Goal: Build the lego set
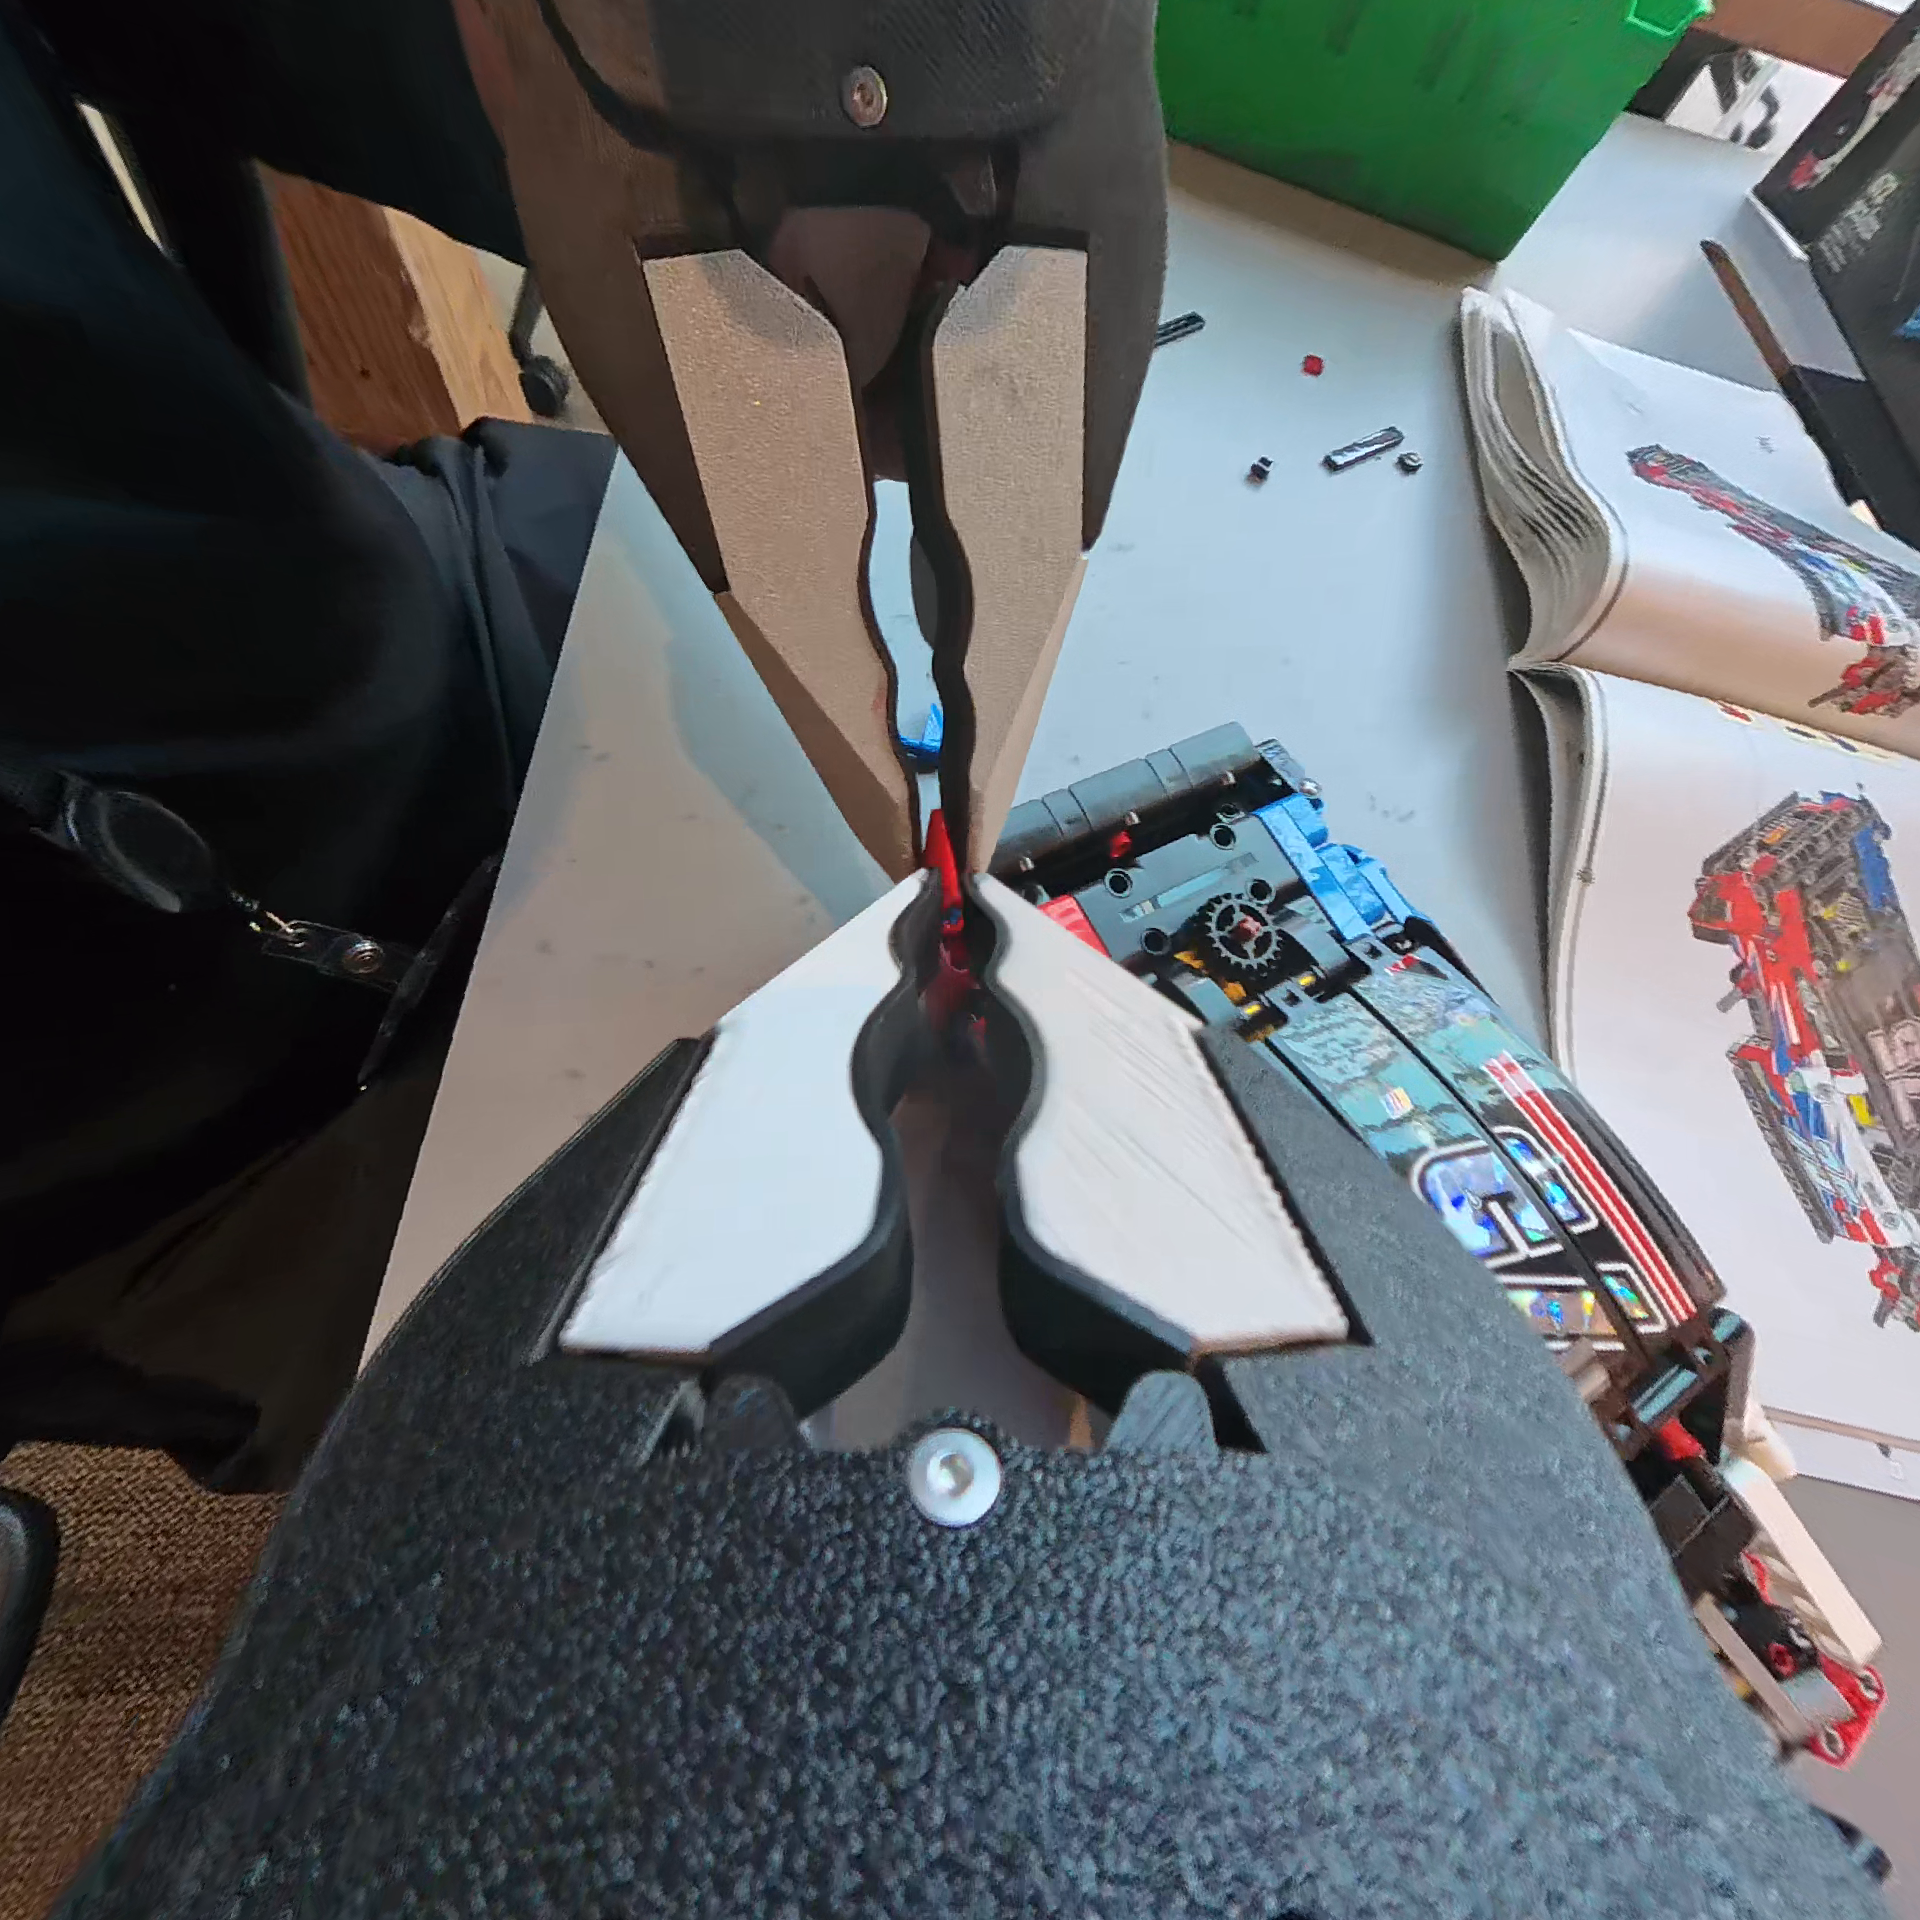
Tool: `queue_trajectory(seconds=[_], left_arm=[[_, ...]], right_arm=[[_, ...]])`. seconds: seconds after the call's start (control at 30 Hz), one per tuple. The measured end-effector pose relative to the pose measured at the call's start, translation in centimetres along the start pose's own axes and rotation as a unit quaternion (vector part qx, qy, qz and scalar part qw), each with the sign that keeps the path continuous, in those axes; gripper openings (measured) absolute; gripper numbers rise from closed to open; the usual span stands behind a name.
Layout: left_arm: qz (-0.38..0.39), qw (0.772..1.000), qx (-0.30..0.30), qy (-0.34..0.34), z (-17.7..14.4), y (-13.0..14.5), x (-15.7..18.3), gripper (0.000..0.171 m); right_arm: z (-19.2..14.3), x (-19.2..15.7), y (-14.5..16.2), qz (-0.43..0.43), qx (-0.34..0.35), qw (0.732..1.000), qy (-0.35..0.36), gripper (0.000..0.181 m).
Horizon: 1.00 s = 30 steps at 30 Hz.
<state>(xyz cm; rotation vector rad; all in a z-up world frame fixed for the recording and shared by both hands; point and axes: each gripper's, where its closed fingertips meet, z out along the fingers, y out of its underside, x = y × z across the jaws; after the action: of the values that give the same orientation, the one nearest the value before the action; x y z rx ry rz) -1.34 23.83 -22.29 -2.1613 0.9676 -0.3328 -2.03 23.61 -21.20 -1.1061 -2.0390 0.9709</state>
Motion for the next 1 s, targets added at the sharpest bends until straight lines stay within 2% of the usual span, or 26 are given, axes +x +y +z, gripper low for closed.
queue_trajectory(seconds=[0.07, 0.33, 0.53, 0.7, 0.83, 1.0], left_arm=[[-0.003, 1.000, 0.005, 0.003, -0.2, -0.1, 0.0, 0.003], [0.006, 0.999, 0.042, 0.016, -0.7, -0.8, 0.0, 0.003], [-0.034, 0.997, 0.053, 0.036, -0.8, -0.6, -0.1, 0.003], [-0.025, 0.999, 0.036, 0.023, -0.8, 0.6, -0.5, 0.009], [-0.034, 0.998, 0.048, 0.028, -1.0, 0.4, -0.6, 0.012], [-0.029, 0.998, 0.049, 0.028, -0.5, 0.1, -0.6, 0.006]], right_arm=[[0.0, -0.1, 0.0, 0.005, 0.002, 1.000, -0.006, 0.008], [-0.1, 0.0, 0.0, 0.011, 0.001, 1.000, -0.013, 0.008], [0.0, 0.1, 0.0, 0.022, -0.002, 1.000, -0.017, 0.007], [0.1, 0.3, 1.0, 0.018, -0.037, 0.999, -0.006, 0.006], [0.1, 0.5, 1.3, 0.008, -0.062, 0.998, -0.003, 0.006], [0.6, 0.4, 1.7, -0.019, -0.102, 0.995, -0.004, 0.006]])
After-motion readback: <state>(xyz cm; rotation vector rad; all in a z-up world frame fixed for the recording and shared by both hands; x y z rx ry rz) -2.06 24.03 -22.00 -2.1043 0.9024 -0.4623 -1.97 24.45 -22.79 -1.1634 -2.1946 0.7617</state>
